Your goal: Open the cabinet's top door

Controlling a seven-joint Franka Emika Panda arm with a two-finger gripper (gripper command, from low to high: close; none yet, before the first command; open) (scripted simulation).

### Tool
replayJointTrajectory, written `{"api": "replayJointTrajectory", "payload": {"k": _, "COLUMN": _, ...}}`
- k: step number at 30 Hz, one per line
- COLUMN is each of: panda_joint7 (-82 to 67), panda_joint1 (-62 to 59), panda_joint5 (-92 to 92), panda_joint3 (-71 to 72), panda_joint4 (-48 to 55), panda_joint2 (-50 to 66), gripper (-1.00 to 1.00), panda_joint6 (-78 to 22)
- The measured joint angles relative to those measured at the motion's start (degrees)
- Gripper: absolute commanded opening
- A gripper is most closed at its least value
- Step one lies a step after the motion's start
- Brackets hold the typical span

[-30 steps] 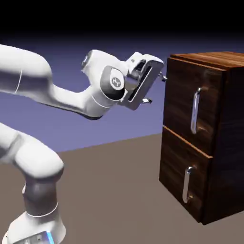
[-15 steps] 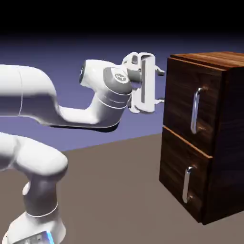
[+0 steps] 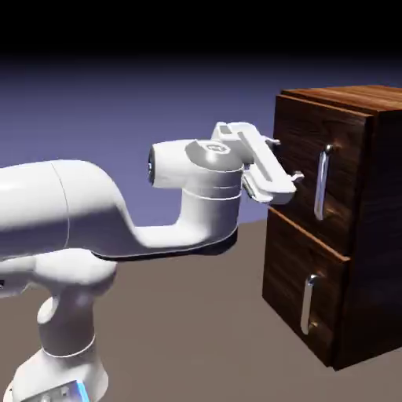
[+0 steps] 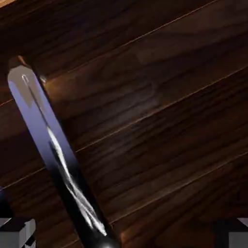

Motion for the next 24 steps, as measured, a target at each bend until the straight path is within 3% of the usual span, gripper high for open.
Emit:
{"api": "replayJointTrajectory", "payload": {"k": 8, "panda_joint7": -8.9, "panda_joint1": 6.4, "panda_joint5": -19.9, "panda_joint3": -8.4, "panda_joint4": 2.3, "panda_joint2": -4.5, "gripper": 0.00, "panda_joint6": -1.1}}
{"api": "replayJointTrajectory", "payload": {"k": 13, "panda_joint7": -8.7, "panda_joint1": 14.7, "panda_joint5": -20.8, "panda_joint3": -11.6, "panda_joint4": 8.2, "panda_joint2": -2.7, "gripper": 0.00, "panda_joint6": -3.1}}
{"api": "replayJointTrajectory", "payload": {"k": 14, "panda_joint7": -8.7, "panda_joint1": 16.3, "panda_joint5": -21.0, "panda_joint3": -12.2, "panda_joint4": 9.4, "panda_joint2": -2.4, "gripper": -1.00, "panda_joint6": -3.5}}
{"api": "replayJointTrajectory", "payload": {"k": 24, "panda_joint7": 6.2, "panda_joint1": 1.1, "panda_joint5": -20.2, "panda_joint3": -0.4, "panda_joint4": -1.8, "panda_joint2": 8.2, "gripper": -1.00, "panda_joint6": -13.1}}
